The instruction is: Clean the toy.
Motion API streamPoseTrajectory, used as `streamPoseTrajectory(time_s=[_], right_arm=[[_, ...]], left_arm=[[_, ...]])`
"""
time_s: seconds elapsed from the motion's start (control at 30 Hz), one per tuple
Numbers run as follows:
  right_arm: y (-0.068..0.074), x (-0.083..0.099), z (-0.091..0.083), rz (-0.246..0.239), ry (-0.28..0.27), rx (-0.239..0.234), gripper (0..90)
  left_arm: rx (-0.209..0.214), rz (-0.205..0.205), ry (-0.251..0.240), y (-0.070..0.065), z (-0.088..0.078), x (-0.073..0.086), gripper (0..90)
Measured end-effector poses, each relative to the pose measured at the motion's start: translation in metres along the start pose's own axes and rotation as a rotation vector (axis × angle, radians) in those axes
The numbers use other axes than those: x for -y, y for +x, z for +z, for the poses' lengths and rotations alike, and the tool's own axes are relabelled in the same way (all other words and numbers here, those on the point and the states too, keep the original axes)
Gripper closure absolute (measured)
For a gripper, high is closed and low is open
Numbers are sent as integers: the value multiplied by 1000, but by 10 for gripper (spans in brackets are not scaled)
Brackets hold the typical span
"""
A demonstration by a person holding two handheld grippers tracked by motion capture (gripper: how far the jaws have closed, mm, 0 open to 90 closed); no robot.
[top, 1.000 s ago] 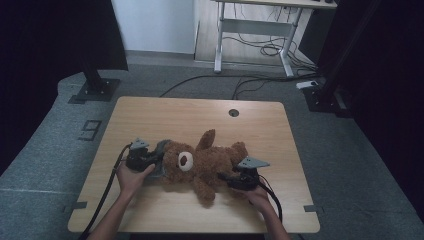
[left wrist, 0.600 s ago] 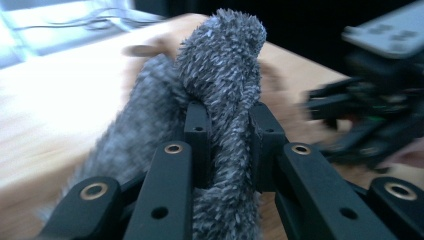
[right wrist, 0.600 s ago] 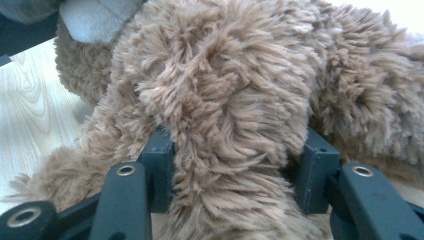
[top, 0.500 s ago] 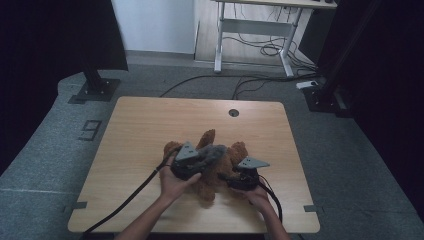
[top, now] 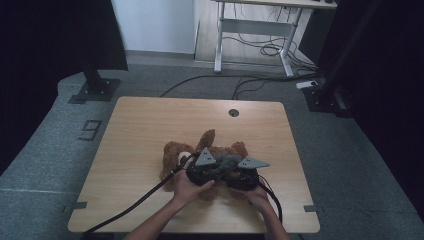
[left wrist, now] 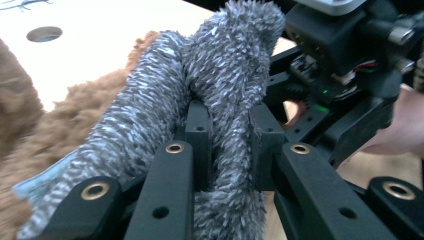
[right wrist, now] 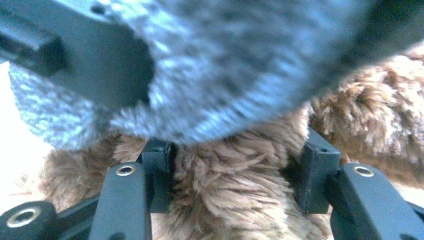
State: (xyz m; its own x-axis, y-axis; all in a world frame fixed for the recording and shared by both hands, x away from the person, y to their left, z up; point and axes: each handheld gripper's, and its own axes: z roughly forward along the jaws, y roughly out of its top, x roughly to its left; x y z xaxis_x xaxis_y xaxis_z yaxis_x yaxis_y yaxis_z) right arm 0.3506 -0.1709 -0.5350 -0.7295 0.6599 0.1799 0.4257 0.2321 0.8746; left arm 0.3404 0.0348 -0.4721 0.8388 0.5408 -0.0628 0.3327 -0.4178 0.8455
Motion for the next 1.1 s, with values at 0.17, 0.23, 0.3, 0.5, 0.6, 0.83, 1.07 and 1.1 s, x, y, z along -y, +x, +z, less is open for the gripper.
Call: streamPoseTrajectory(time_s=[0.17,0.23,0.3,0.5,0.6,0.83,1.07,1.1], right_arm=[[-1,0,0,-1,-1,-3,464],[-1,0,0,1,-3,-4,463],[-1,0,0,4,-3,-4,464],[1,0,1,-12,-6,-13,463],[2,-1,2,-18,-4,-15,463],[2,-1,1,-24,-2,-16,463],[1,-1,1,-15,-2,-20,463],[1,0,1,-12,-4,-20,463]], left_arm=[[-30,-22,-7,9,-10,9,757],[-63,-35,-11,16,-17,14,757],[-86,-48,-16,23,-24,19,758],[-121,-75,-32,36,-45,30,760],[-135,-59,-34,34,-50,33,760],[-138,-67,-60,37,-71,42,760],[-110,-100,-104,34,-82,46,757],[-106,-96,-106,32,-79,42,757]])
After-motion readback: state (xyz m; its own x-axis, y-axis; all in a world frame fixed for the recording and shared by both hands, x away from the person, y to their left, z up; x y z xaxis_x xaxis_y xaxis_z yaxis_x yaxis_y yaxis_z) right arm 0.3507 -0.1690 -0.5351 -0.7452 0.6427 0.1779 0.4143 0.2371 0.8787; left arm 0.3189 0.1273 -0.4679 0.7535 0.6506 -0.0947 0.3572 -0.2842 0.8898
